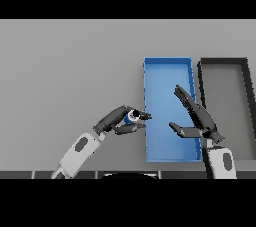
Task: Pick up the blue pipe and place it into the blue bin.
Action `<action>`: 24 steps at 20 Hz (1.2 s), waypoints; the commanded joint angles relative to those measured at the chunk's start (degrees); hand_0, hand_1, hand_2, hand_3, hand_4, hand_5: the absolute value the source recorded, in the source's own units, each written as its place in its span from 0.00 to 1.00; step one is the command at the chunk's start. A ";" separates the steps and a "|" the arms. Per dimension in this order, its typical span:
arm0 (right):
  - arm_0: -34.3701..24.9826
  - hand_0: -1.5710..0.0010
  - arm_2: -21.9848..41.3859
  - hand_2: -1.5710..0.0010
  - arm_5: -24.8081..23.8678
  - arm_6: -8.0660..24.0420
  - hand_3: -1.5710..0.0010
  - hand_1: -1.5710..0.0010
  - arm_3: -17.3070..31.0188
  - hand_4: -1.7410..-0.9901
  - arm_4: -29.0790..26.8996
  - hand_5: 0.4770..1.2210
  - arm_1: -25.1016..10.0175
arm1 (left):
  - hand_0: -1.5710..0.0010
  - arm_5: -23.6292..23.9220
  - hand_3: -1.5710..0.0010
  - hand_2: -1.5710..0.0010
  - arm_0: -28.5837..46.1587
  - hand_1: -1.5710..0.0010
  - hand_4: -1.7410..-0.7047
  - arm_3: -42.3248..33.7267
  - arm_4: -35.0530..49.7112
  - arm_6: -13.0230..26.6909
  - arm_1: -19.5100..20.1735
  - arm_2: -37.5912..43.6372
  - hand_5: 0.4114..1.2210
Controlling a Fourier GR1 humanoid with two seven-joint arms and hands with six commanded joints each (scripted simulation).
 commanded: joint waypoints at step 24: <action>-32.38 0.78 17.35 0.76 11.93 21.15 0.81 0.76 6.24 0.54 -4.19 0.04 4.90 | 0.25 -6.69 0.34 0.32 0.51 0.31 0.06 0.32 -5.89 1.77 0.53 1.40 1.00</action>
